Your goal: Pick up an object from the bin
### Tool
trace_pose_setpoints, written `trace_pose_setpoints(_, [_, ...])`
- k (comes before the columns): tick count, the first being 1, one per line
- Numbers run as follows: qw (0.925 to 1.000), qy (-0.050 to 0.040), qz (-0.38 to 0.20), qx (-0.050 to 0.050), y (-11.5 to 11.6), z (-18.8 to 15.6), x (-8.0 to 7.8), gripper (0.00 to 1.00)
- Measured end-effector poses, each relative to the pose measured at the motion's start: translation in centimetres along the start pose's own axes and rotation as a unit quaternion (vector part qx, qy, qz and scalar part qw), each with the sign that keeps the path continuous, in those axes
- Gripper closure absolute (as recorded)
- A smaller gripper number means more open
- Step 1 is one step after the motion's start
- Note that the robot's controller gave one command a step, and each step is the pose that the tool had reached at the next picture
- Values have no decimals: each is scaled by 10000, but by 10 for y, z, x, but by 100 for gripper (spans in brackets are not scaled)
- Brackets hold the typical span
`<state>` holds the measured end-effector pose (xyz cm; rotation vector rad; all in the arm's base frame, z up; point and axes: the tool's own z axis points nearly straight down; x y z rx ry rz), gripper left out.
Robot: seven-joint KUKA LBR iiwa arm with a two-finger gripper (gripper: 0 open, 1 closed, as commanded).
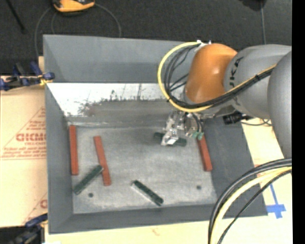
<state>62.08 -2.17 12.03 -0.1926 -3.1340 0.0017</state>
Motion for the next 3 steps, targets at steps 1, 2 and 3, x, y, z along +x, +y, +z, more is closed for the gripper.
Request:
trace_pose_setpoints(1, [10000, -27, -1, -5, 0, -21, -1, 100])
trace_pose_setpoints(2, [10000, -35, -2, -6, 0, -35, -2, 100])
trace_pose_setpoints(3, [10000, -19, -5, -7, 0, -50, -1, 100])
